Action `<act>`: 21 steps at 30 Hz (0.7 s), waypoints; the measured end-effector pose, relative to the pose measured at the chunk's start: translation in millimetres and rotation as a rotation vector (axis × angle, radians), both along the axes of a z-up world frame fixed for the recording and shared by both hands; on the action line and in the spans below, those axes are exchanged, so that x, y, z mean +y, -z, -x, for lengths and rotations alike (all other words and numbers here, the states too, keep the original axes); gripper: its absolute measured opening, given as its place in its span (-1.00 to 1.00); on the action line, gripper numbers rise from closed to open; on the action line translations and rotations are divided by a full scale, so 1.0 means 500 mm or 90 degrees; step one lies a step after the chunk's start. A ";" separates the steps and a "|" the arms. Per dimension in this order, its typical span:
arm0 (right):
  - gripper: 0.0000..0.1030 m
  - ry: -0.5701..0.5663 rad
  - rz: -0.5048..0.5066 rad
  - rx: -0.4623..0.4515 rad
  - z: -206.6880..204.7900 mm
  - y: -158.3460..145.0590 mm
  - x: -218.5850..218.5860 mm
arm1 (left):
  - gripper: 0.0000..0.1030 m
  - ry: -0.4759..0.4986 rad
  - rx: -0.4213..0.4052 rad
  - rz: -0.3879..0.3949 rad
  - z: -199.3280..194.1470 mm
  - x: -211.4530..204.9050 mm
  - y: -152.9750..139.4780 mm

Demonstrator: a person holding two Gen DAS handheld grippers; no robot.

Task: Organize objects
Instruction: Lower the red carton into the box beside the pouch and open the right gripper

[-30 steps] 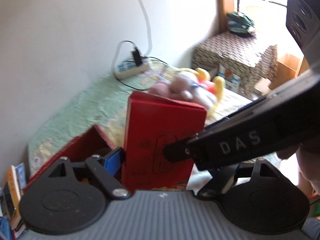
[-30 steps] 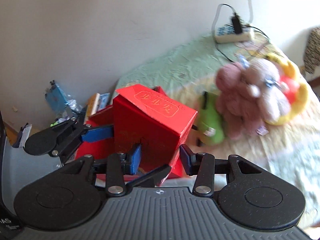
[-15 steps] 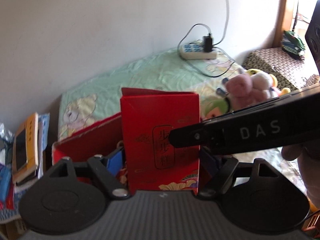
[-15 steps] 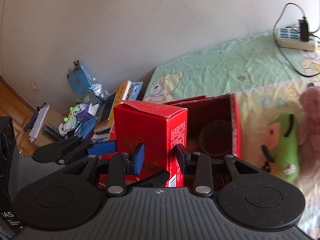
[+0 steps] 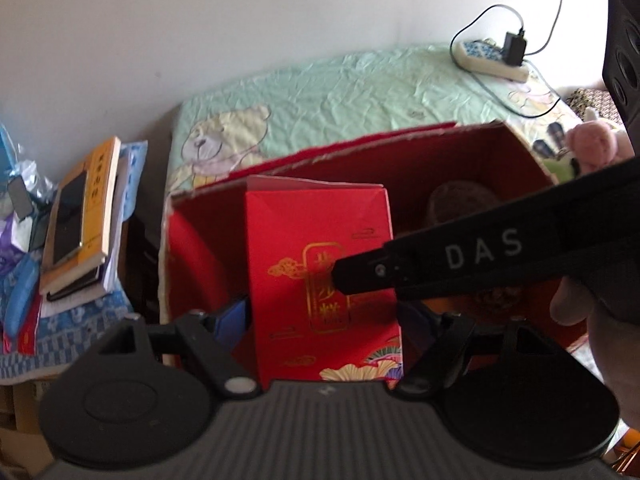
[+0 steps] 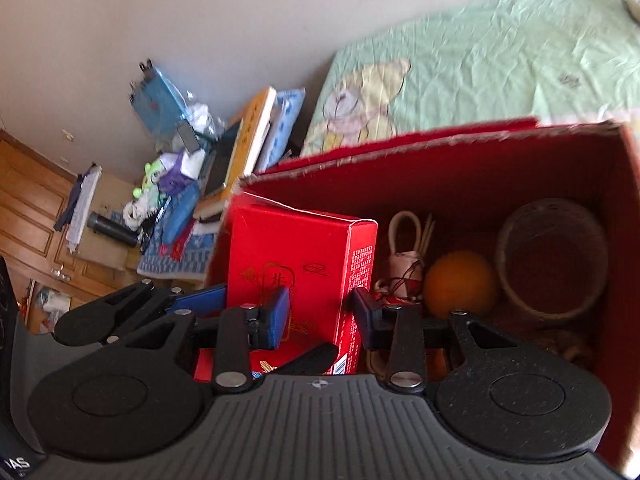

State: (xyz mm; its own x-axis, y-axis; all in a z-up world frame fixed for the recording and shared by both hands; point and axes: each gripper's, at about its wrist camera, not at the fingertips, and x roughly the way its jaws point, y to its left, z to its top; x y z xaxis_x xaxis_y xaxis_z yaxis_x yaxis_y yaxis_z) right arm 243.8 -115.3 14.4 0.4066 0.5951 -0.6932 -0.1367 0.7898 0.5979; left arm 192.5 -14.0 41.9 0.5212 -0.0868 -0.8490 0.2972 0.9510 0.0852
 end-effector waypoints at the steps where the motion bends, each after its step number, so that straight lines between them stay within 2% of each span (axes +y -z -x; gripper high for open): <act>1: -0.24 -0.005 0.002 0.006 -0.007 0.006 0.006 | 0.54 -0.004 0.006 -0.003 -0.005 0.004 0.009; 12: -0.25 -0.025 0.017 0.056 -0.059 0.062 0.031 | 0.56 -0.025 0.051 -0.008 -0.035 0.028 0.062; 16: -0.28 -0.012 0.006 0.067 -0.063 0.070 0.020 | 0.64 -0.015 0.044 -0.020 -0.035 0.024 0.068; 21: -0.44 0.030 -0.014 0.097 -0.064 0.086 -0.006 | 0.65 -0.001 0.031 -0.049 -0.034 0.005 0.082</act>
State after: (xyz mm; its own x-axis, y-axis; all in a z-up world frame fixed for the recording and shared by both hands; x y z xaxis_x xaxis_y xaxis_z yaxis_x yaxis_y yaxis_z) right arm 275.7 -118.4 -28.5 0.3258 0.5932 -0.7362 -0.0056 0.7798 0.6260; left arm 209.6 -11.4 0.9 0.4796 -0.0193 -0.8773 0.3013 0.9426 0.1440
